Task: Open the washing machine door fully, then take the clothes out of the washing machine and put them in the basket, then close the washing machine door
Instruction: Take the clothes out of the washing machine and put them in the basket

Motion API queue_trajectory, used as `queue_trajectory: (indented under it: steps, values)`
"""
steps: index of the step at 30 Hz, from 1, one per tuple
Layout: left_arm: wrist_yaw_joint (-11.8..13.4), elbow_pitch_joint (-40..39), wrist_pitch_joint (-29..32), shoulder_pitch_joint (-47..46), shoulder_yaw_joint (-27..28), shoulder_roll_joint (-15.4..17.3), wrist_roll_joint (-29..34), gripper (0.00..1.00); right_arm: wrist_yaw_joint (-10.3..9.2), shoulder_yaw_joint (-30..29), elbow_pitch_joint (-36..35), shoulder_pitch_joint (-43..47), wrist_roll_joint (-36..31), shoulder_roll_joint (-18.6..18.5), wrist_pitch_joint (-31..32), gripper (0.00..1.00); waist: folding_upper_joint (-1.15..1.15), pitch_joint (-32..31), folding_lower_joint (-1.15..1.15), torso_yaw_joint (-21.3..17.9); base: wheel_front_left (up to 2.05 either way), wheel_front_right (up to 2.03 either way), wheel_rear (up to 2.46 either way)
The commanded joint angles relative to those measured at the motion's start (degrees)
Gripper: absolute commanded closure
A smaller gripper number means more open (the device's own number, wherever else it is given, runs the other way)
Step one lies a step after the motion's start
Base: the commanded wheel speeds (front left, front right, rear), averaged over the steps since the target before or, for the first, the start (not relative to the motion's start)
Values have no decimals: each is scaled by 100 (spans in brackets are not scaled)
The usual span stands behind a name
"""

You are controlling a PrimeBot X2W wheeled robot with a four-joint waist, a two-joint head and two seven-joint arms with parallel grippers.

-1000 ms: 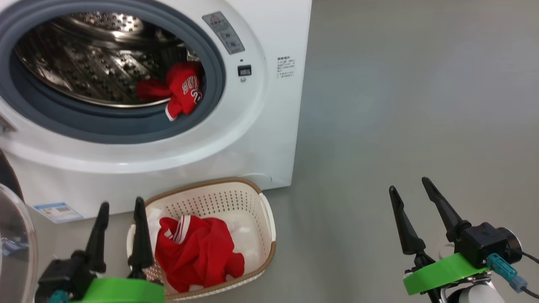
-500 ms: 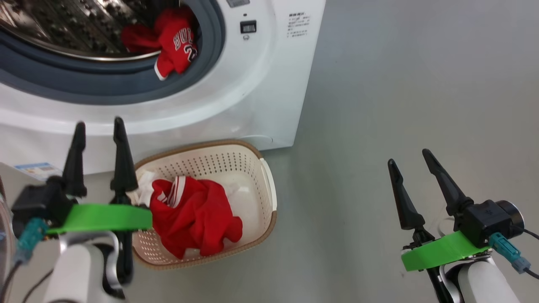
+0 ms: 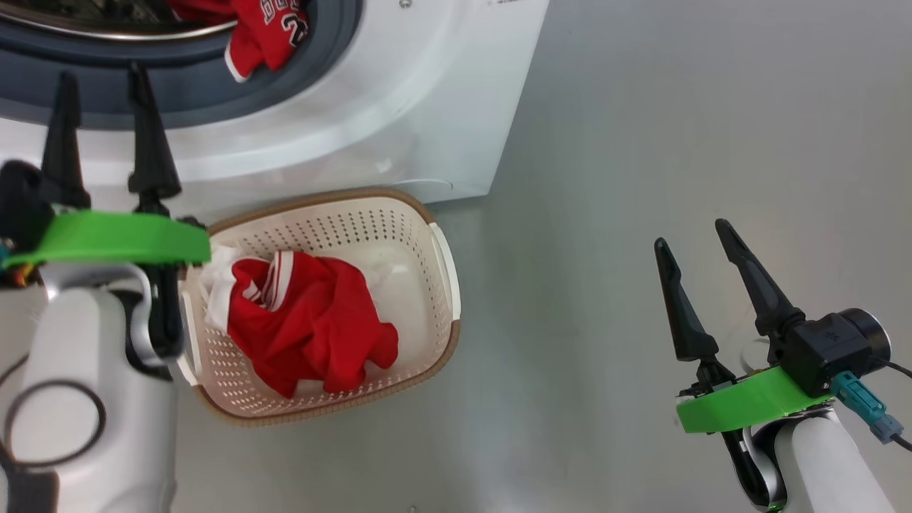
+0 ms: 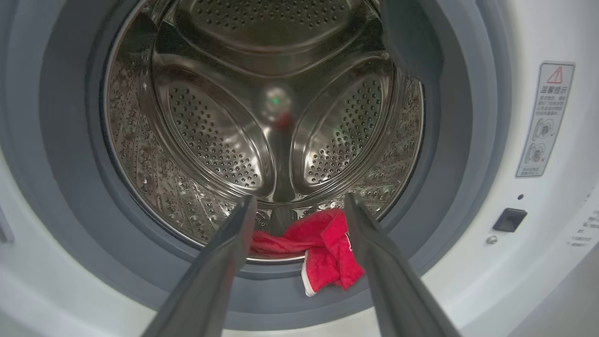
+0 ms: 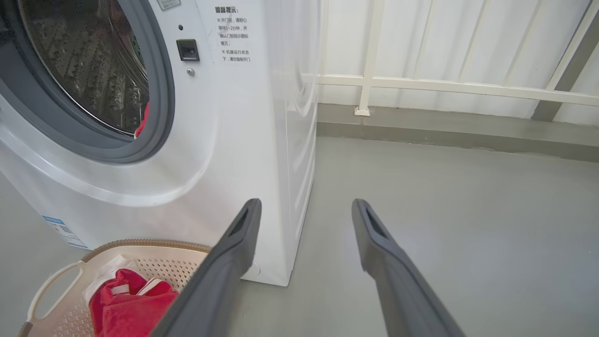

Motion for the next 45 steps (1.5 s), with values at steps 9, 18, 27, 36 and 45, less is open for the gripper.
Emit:
queue_trajectory:
  steps: [9, 18, 27, 36, 45]
  values:
    - [-364, 991, 46, -1201, 194, 296, -321, 0, 35, 134, -208, -162, -154, -10, -36, 0, 0, 449, 0, -88, 0, 0, 0]
    - [-757, 2120, 716, -2221, 240, 326, -1112, 0, 35, 182, -221, -251, -239, -10, -36, 0, 0, 579, 0, -160, 0, 0, 0]
    - [-832, 2851, 1469, -2827, 132, 455, -1856, 0, 35, 274, -136, -303, -220, -10, -36, 0, 0, 602, 0, -350, 0, 0, 0]
    - [-835, 3298, 2041, -3122, -389, 665, -2280, 0, 35, 377, -105, -336, -139, -10, -36, 0, 0, 683, 0, -658, 0, 0, 0]
    - [-835, 3650, 2209, -3277, -891, 902, -2220, 0, 35, 475, -184, -341, -43, -10, -36, 0, 0, 831, 0, -815, 0, 0, 0]
